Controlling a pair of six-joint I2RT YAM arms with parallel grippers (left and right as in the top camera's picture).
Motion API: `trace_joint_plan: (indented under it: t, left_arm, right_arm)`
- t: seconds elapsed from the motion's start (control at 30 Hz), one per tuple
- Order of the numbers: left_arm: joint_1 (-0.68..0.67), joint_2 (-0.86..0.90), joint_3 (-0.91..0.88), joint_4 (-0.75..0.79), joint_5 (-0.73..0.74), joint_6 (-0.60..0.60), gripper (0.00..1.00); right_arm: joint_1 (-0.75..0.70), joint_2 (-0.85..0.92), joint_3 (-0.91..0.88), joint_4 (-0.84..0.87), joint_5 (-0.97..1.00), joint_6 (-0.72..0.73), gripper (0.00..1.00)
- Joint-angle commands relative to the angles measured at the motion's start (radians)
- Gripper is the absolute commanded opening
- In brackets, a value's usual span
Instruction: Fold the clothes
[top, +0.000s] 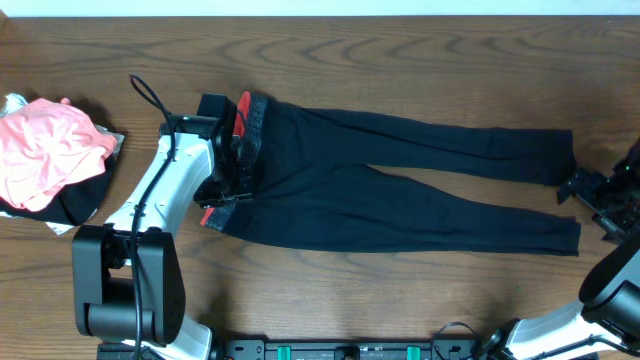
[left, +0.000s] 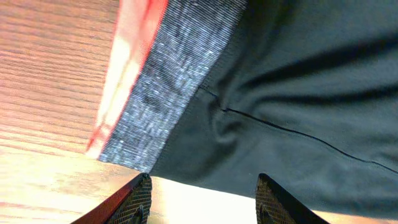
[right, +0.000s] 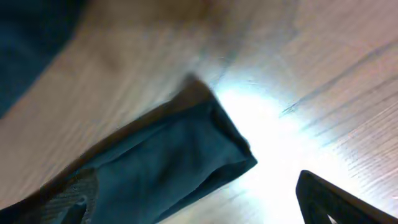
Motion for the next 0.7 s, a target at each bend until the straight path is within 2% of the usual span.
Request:
trace_joint_plan:
  t: [0.0,0.17,0.33,0.4,0.47,0.5,0.67]
  left_arm:
    - [0.002,0.006,-0.052,0.016,-0.046,-0.002,0.57]
    - [0.002,0.006,-0.146,0.131,-0.046,-0.002,0.59]
    - [0.002,0.007,-0.219,0.209,-0.047,-0.002,0.60]
    - [0.002,0.007,-0.246,0.229,-0.046,-0.002,0.60]
    - [0.002,0.007,-0.270,0.243,-0.046,-0.002,0.60]
    - [0.002,0.007,-0.281,0.250,-0.046,-0.002,0.60]
    - [0.002,0.007,-0.294,0.257,-0.046,-0.002,0.60]
  right_arm:
    - [0.000,-0.010,-0.102,0.069,-0.005,0.019,0.99]
    - [0.000,-0.010,-0.228,0.242,-0.108,-0.033,0.99]
    - [0.000,-0.010,-0.286,0.303,-0.108,-0.032,0.99]
    - [0.000,-0.010,-0.295,0.307,-0.108,-0.024,0.94]
    - [0.000,-0.010,-0.297,0.303,-0.108,-0.008,0.83]
    - [0.000,-0.010,-0.297,0.303,-0.109,-0.003,0.80]
    - [0.000,-0.010,-0.297,0.304,-0.124,-0.002,0.77]
